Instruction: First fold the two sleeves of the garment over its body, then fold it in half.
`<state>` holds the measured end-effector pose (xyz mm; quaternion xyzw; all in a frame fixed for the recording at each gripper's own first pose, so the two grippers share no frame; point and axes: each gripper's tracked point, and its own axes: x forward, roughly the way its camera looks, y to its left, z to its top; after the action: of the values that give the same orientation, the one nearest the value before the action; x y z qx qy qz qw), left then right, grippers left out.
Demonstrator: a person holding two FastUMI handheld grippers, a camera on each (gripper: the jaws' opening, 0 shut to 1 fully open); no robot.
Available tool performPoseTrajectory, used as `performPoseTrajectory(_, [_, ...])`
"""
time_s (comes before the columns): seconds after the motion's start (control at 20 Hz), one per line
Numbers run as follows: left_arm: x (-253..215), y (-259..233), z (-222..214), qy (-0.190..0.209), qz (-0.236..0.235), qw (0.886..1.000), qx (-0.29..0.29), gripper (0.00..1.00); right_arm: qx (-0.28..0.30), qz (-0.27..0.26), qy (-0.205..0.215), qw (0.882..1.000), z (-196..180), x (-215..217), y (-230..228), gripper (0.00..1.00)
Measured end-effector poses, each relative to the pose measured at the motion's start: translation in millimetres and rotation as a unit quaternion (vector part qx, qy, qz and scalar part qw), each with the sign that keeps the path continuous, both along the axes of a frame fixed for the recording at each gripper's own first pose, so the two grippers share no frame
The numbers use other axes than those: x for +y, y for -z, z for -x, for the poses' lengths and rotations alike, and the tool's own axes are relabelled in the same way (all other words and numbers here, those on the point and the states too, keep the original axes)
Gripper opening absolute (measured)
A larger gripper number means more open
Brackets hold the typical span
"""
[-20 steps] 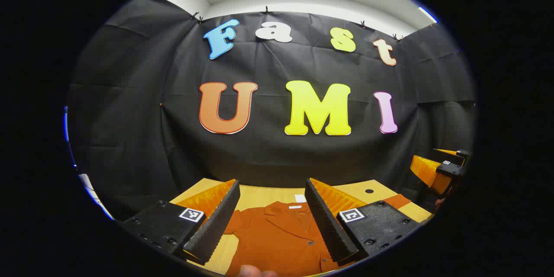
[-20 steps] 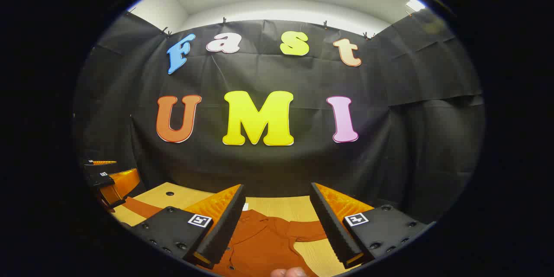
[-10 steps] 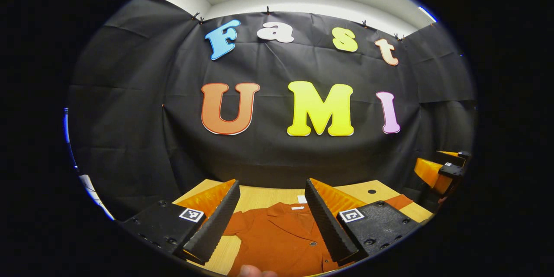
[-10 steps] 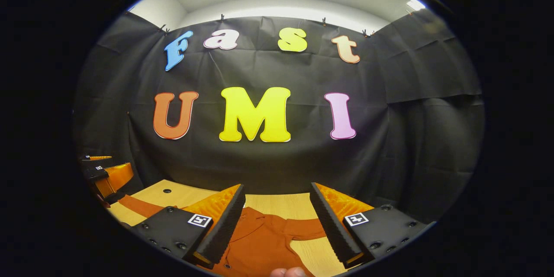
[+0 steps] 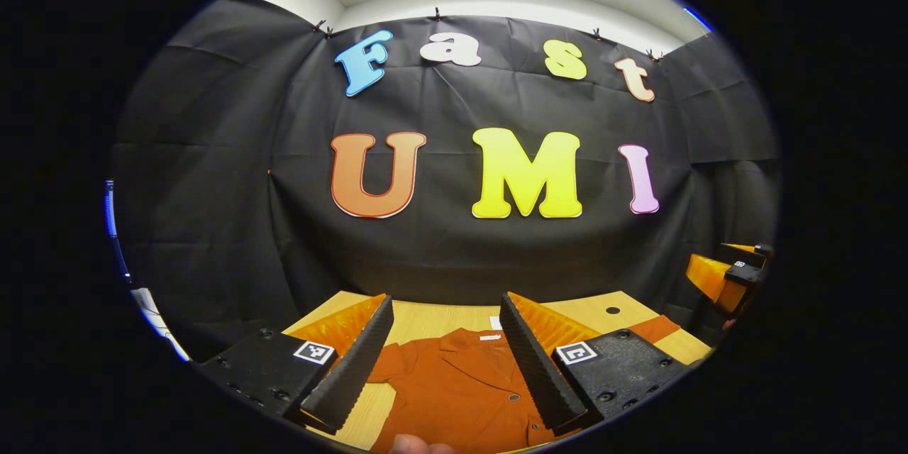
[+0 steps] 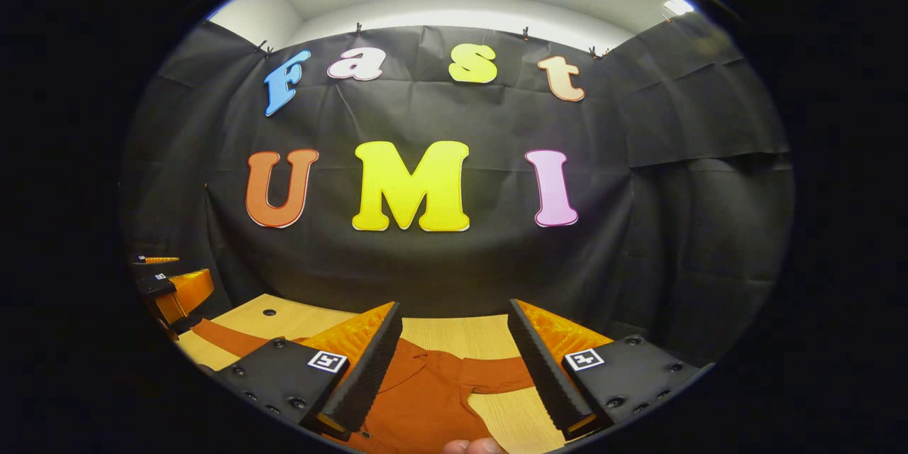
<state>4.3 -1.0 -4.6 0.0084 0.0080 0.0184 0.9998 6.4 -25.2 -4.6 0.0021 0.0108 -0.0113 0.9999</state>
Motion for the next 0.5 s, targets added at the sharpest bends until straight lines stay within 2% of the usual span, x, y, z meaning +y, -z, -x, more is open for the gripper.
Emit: performPoseTrajectory(0.5, [-3.8,2.2,-4.7,-0.002,-0.003,1.0,0.003,0.98,0.005,-0.002,0.005,1.0,-5.6,-9.8,2.0,0.94])
